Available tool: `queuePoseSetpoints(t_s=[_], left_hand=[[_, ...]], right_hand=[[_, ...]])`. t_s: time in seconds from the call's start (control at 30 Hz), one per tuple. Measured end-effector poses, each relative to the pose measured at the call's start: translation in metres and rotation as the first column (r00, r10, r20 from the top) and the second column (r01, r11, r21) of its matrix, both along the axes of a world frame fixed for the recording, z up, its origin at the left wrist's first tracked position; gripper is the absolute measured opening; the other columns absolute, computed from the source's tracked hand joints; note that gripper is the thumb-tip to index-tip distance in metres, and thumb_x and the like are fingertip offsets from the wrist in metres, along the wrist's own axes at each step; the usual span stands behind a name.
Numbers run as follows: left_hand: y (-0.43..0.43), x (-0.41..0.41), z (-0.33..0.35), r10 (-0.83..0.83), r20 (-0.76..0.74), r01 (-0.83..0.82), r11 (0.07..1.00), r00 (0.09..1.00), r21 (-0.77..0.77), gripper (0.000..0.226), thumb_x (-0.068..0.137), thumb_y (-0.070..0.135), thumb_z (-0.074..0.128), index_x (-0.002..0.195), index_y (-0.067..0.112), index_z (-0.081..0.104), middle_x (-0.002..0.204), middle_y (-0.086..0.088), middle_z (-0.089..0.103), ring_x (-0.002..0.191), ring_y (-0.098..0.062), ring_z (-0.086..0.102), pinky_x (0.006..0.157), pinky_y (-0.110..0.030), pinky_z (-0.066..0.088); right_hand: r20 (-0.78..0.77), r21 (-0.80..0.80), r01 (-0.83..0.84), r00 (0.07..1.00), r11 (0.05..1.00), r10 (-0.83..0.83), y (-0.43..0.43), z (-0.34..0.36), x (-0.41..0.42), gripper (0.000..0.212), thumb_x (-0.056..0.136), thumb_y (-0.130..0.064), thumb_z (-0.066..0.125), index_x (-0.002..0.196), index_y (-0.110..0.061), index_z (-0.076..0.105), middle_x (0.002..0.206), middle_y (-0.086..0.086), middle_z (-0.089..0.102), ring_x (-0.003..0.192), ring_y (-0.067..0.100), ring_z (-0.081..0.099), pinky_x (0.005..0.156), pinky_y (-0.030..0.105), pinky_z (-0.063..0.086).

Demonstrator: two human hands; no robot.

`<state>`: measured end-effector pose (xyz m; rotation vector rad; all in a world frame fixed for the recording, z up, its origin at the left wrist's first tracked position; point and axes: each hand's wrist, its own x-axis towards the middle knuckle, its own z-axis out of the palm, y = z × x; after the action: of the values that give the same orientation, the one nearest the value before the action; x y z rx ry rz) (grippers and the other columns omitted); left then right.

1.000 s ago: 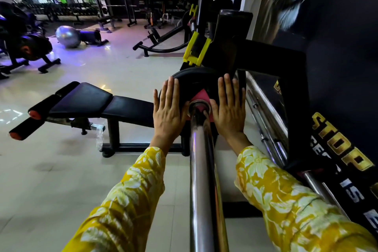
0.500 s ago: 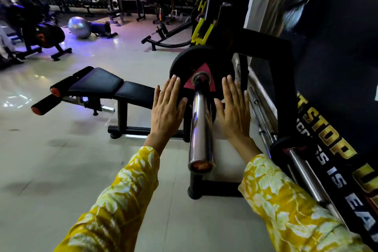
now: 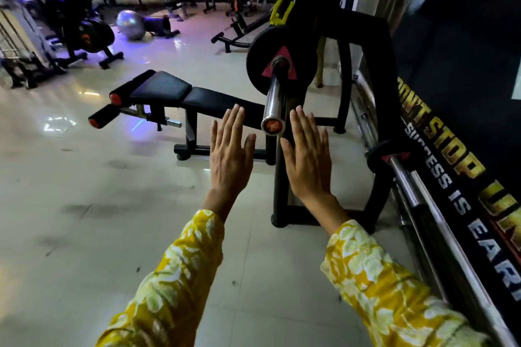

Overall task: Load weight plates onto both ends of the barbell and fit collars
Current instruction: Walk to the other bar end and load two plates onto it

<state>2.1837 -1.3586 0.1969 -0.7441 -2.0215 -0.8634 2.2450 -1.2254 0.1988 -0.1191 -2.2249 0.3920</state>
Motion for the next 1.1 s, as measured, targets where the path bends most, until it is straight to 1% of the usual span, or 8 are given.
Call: queuePoseSetpoints(t_s=[0.13,0.3,0.5,0.67,0.8,0.93,1.0,1.1], left_hand=[[-0.012,0.036,-0.009,-0.061,0.007,0.061,0.998,0.998,-0.009,0.048,0.100,0.033,0.031,0.137,0.002,0.036,0.142,-0.019,0.042,0.135,-0.023,0.031,0.116,-0.036,0.012],[-0.021,0.067,-0.031,-0.144,0.085,0.149,0.988,0.986,-0.045,0.048,0.099,0.030,0.035,0.138,0.003,0.035,0.144,-0.017,0.040,0.137,-0.021,0.028,0.116,-0.037,0.016],[-0.006,0.092,-0.060,-0.259,0.183,0.283,0.952,0.948,-0.120,0.051,0.099,0.035,0.031,0.139,0.002,0.036,0.144,-0.017,0.040,0.137,-0.020,0.026,0.116,-0.035,0.016],[0.035,0.108,-0.074,-0.351,0.262,0.396,0.907,0.899,-0.144,0.056,0.100,0.040,0.023,0.139,0.003,0.036,0.144,-0.015,0.040,0.137,-0.019,0.027,0.115,-0.037,0.018],[0.079,0.109,-0.084,-0.348,0.267,0.412,0.878,0.899,-0.243,0.055,0.100,0.040,0.023,0.138,0.004,0.039,0.143,-0.014,0.043,0.136,-0.021,0.031,0.113,-0.041,0.022],[0.134,0.104,-0.096,-0.348,0.291,0.430,0.853,0.891,-0.297,0.055,0.099,0.040,0.025,0.136,0.003,0.043,0.141,-0.014,0.046,0.133,-0.023,0.036,0.113,-0.038,0.020],[0.166,0.100,-0.101,-0.344,0.297,0.430,0.850,0.891,-0.304,0.052,0.096,0.036,0.033,0.135,0.003,0.044,0.140,-0.014,0.047,0.132,-0.025,0.039,0.113,-0.037,0.020],[0.217,0.093,-0.107,-0.336,0.309,0.433,0.836,0.890,-0.338,0.052,0.095,0.034,0.035,0.135,0.002,0.044,0.139,-0.015,0.048,0.131,-0.027,0.040,0.112,-0.037,0.019]], right_hand=[[0.008,-0.040,0.027,1.000,0.999,-0.027,-0.026,-0.009,0.034,0.055,0.098,-0.042,0.019,0.143,-0.012,0.027,0.150,0.008,0.029,0.140,0.013,0.013,0.115,0.033,0.005],[0.076,-0.061,0.049,0.996,0.997,-0.045,-0.044,-0.034,0.071,0.054,0.098,-0.041,0.019,0.143,-0.012,0.023,0.150,0.007,0.028,0.140,0.016,0.018,0.115,0.031,0.005],[0.172,-0.107,0.165,0.974,0.980,-0.145,-0.035,-0.056,0.110,0.057,0.097,-0.045,0.015,0.143,-0.013,0.025,0.150,0.006,0.029,0.140,0.016,0.018,0.115,0.036,0.011],[0.219,-0.067,0.307,0.933,0.949,-0.286,0.005,-0.070,0.134,0.056,0.098,-0.044,0.017,0.142,-0.012,0.030,0.148,0.007,0.034,0.139,0.014,0.019,0.114,0.033,0.010],[0.264,-0.056,0.409,0.886,0.911,-0.381,0.048,-0.084,0.146,0.054,0.098,-0.042,0.022,0.142,-0.013,0.031,0.149,0.005,0.031,0.139,0.011,0.015,0.114,0.035,0.013],[0.310,-0.035,0.453,0.852,0.891,-0.422,0.105,-0.098,0.152,0.052,0.097,-0.039,0.028,0.141,-0.011,0.034,0.148,0.006,0.034,0.139,0.017,0.024,0.114,0.037,0.017],[0.319,-0.048,0.459,0.849,0.887,-0.422,0.141,-0.101,0.150,0.055,0.098,-0.042,0.023,0.141,-0.011,0.034,0.148,0.006,0.035,0.139,0.020,0.027,0.114,0.036,0.014],[0.315,-0.059,0.478,0.842,0.877,-0.438,0.193,-0.104,0.143,0.058,0.098,-0.044,0.017,0.140,-0.010,0.035,0.147,0.007,0.035,0.138,0.017,0.025,0.114,0.028,0.005]])
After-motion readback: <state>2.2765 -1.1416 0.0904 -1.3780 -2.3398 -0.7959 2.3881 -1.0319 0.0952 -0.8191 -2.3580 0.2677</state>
